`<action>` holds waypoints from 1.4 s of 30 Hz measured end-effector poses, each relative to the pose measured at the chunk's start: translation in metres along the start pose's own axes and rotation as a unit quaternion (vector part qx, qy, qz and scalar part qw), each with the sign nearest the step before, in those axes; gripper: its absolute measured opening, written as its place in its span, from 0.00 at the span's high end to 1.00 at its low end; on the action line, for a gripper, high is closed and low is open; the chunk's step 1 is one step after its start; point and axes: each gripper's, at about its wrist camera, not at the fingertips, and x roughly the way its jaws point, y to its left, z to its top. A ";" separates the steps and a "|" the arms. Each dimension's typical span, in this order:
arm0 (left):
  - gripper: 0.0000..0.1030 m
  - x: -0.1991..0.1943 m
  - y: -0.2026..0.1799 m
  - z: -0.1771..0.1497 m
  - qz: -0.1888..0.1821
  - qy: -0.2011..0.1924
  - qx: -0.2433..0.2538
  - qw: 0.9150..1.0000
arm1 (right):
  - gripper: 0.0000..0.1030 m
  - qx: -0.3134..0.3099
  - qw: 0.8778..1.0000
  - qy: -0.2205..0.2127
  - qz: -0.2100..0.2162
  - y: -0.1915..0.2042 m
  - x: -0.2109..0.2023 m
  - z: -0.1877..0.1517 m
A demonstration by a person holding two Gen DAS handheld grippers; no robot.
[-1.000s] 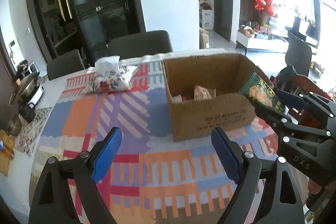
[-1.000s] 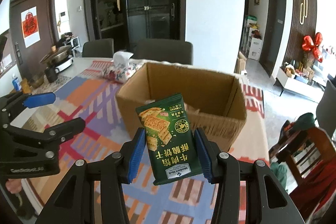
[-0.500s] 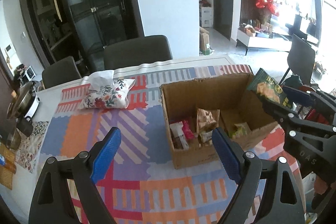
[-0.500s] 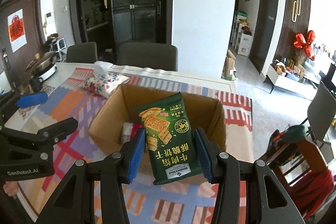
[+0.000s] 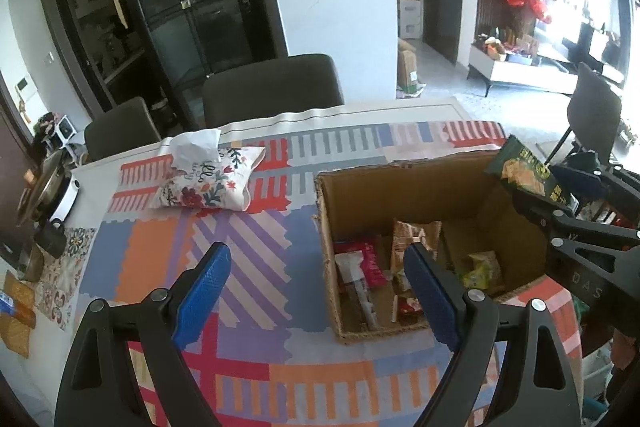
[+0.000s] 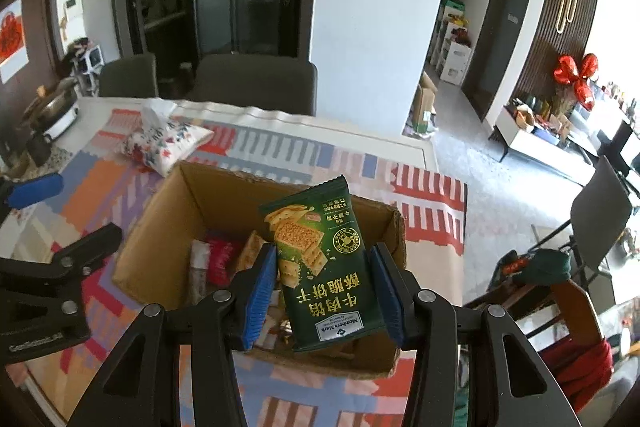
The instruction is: Organize snacks
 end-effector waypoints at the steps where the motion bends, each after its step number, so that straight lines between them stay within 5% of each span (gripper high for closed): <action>1: 0.14 0.002 0.000 0.001 0.003 0.002 0.000 1.000 | 0.53 0.002 1.000 0.009 0.002 0.000 0.005 0.001; 10: 0.14 0.017 0.002 -0.001 0.014 0.020 -0.005 1.000 | 0.52 -0.002 0.999 0.051 -0.015 0.000 0.037 -0.004; 14: 0.14 0.017 -0.001 -0.004 0.013 0.022 -0.003 1.000 | 0.41 0.003 0.998 0.060 -0.022 -0.004 0.042 -0.008; 24: 0.14 0.008 -0.005 -0.020 0.011 0.018 -0.003 1.000 | 0.32 0.010 0.998 0.053 -0.019 -0.006 0.026 -0.029; 42: 0.03 -0.091 -0.018 -0.109 -0.019 -0.101 -0.012 0.995 | 0.15 0.047 0.994 -0.088 -0.043 -0.004 -0.091 -0.122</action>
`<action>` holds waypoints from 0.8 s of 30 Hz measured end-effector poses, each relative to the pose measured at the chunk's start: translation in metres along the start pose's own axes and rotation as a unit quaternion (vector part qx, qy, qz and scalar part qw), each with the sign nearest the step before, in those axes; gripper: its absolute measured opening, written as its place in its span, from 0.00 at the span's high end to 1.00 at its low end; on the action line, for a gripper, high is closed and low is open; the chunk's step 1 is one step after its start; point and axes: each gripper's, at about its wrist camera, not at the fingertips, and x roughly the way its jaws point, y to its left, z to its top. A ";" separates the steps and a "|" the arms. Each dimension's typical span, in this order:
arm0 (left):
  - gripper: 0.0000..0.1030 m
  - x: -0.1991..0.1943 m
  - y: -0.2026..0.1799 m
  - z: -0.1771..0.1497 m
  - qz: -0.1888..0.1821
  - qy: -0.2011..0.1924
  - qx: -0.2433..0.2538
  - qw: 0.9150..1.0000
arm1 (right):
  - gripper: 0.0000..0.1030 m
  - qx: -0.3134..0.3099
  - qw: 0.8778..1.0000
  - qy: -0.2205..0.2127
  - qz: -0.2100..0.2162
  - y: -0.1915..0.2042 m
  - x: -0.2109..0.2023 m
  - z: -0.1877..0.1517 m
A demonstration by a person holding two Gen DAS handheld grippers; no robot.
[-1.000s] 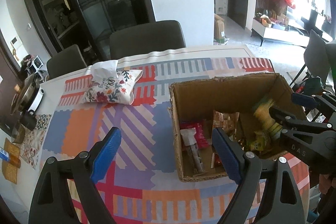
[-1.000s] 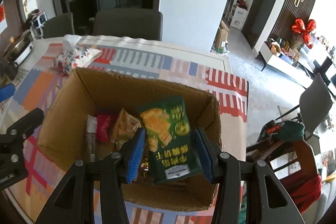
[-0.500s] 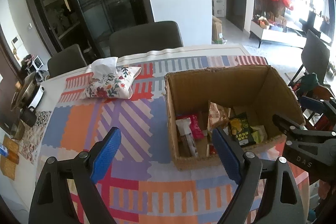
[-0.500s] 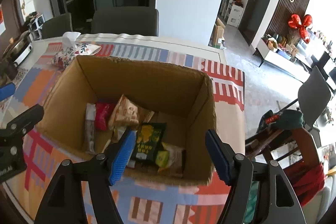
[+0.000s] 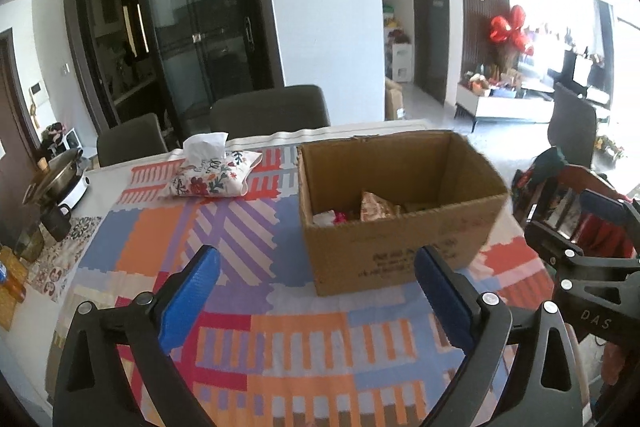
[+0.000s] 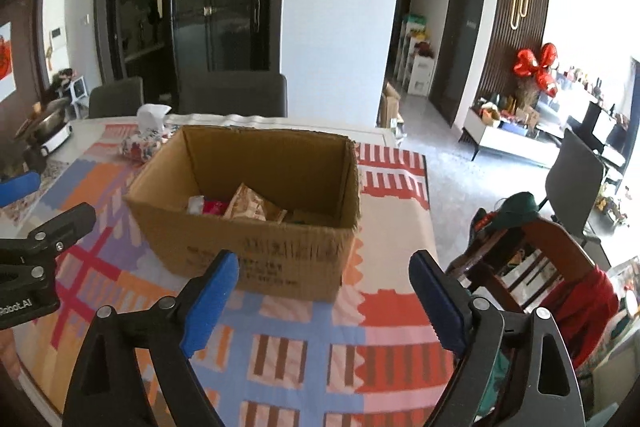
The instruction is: Organize snacks
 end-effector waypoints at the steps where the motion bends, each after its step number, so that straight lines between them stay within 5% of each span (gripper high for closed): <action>1: 0.02 -0.008 0.000 -0.005 -0.004 -0.005 0.001 1.000 | 0.15 0.001 1.000 -0.005 -0.003 0.000 -0.006 -0.003; 14: 0.00 -0.093 -0.010 -0.051 0.029 -0.099 0.004 0.995 | 0.10 -0.001 0.996 -0.091 0.000 0.000 -0.093 -0.054; 24: 0.00 -0.109 -0.005 -0.079 0.025 -0.099 -0.023 0.995 | 0.05 0.010 0.991 -0.135 -0.011 0.004 -0.121 -0.082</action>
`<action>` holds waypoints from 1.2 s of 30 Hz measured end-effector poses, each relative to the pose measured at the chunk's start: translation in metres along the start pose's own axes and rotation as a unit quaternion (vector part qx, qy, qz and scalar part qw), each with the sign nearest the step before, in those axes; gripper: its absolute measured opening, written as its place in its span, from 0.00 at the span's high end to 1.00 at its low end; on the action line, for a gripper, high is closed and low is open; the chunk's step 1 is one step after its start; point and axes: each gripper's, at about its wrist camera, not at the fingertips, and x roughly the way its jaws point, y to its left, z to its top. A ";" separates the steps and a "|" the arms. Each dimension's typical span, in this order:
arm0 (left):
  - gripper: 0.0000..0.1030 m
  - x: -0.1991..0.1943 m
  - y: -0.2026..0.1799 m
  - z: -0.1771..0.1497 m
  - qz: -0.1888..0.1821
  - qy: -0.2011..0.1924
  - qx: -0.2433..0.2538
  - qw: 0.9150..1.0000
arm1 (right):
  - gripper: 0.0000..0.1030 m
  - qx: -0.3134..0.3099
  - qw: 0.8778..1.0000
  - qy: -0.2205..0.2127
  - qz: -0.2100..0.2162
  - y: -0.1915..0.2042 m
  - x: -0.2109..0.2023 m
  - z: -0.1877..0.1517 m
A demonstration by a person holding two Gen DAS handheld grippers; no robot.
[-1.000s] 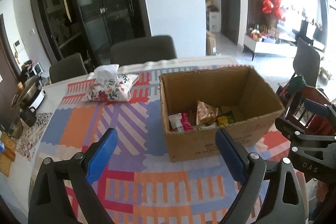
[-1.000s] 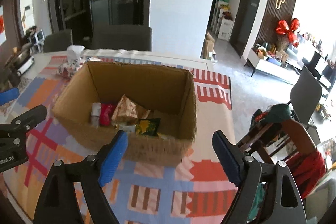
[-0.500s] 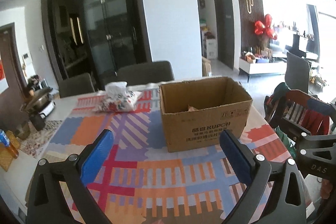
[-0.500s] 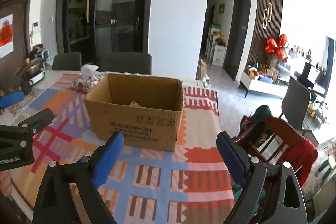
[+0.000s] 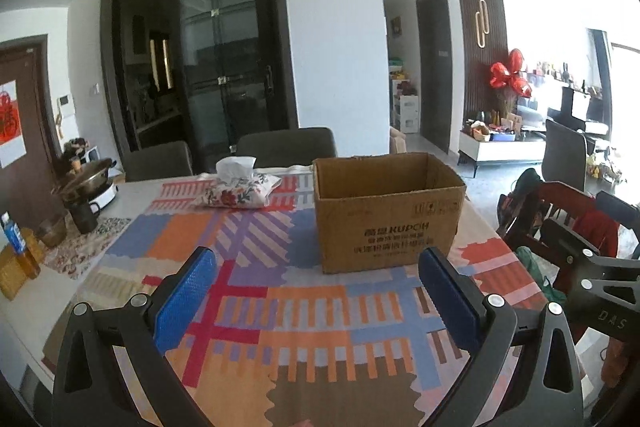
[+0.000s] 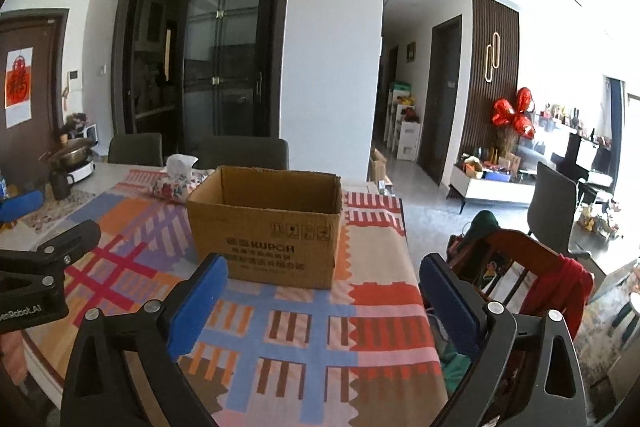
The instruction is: Organize snacks
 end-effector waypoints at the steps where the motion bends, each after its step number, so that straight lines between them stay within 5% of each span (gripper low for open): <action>1: 0.00 -0.001 0.000 -0.001 -0.001 -0.002 0.001 1.000 | 0.05 0.003 1.000 -0.002 0.000 0.000 -0.001 -0.002; 36: 0.00 -0.017 -0.005 -0.009 -0.010 -0.024 0.007 1.000 | 0.05 0.035 0.999 -0.007 0.022 -0.007 -0.012 -0.016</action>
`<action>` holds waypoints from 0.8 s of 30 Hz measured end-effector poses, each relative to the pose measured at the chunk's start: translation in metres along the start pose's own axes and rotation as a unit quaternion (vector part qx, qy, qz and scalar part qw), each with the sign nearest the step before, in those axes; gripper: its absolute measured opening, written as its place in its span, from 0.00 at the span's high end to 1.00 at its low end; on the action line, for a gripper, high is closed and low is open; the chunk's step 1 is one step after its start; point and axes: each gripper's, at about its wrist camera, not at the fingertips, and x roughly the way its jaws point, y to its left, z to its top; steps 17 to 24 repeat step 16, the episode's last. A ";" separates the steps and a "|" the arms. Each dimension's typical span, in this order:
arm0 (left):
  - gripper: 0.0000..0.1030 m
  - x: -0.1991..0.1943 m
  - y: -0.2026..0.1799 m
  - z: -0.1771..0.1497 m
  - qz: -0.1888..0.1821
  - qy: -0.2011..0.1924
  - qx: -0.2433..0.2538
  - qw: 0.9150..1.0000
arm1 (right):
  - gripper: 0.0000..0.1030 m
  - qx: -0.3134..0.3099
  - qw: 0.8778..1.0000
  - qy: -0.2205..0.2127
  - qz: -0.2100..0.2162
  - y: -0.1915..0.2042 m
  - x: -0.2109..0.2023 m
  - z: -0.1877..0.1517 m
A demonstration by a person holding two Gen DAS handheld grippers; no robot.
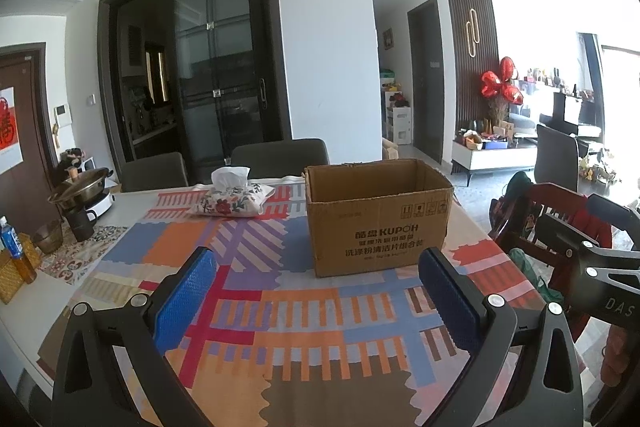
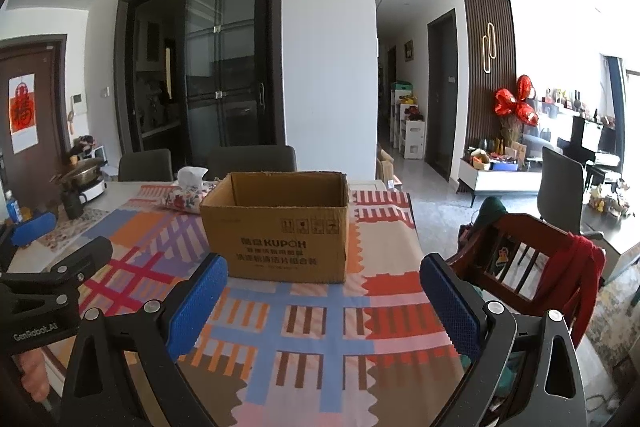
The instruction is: Organize snacks
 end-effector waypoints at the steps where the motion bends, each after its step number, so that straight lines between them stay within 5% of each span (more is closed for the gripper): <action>1: 0.00 0.000 0.000 0.000 -0.001 0.000 0.000 1.000 | 0.05 0.000 1.000 0.001 0.000 0.000 0.000 0.000; 24: 0.00 0.000 0.000 0.002 0.001 0.007 -0.006 1.000 | 0.05 -0.001 1.000 0.003 0.001 0.002 -0.002 0.000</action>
